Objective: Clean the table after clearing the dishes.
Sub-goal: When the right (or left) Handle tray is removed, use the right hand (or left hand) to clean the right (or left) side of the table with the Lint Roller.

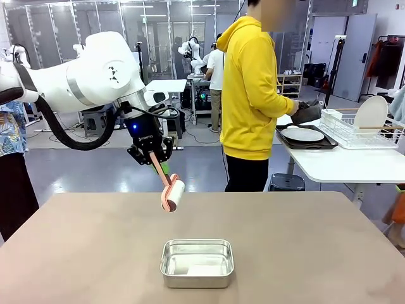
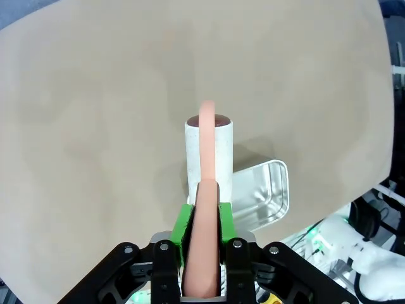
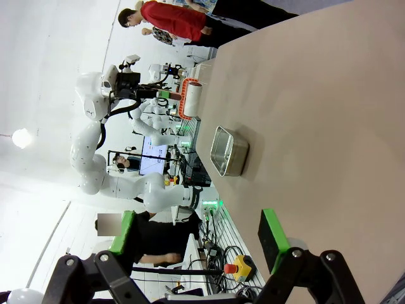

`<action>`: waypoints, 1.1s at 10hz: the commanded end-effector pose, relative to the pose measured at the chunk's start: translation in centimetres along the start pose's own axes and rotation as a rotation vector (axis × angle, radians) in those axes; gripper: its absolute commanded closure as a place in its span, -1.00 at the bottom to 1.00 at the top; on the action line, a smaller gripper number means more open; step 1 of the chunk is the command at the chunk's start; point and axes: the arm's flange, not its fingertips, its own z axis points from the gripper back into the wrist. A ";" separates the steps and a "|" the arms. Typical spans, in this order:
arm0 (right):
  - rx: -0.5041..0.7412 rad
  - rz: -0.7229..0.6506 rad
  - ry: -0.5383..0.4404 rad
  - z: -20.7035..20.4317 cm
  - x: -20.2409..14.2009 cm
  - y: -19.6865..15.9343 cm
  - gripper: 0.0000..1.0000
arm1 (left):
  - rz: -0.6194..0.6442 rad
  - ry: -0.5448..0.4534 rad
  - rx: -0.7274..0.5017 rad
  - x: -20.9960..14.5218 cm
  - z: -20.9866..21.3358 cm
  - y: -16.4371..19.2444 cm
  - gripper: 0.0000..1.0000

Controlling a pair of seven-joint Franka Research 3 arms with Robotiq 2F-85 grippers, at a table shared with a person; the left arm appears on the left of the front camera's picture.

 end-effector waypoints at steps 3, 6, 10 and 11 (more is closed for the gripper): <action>-0.005 -0.003 0.005 -0.4 -0.5 0.4 -0.91 | 0.106 -0.069 0.103 1.0 -1.8 3.6 0.56; -0.005 -0.003 0.005 -0.4 -0.5 0.4 -0.91 | 0.162 -0.102 0.134 1.4 -3.3 6.0 0.56; -0.005 -0.003 0.005 -0.4 -0.5 0.4 -0.91 | 0.182 -0.085 0.099 0.3 -6.2 8.5 0.56; -0.005 -0.003 0.005 -0.4 -0.5 0.4 -0.91 | 0.172 -0.091 0.092 -0.1 -6.9 8.9 0.56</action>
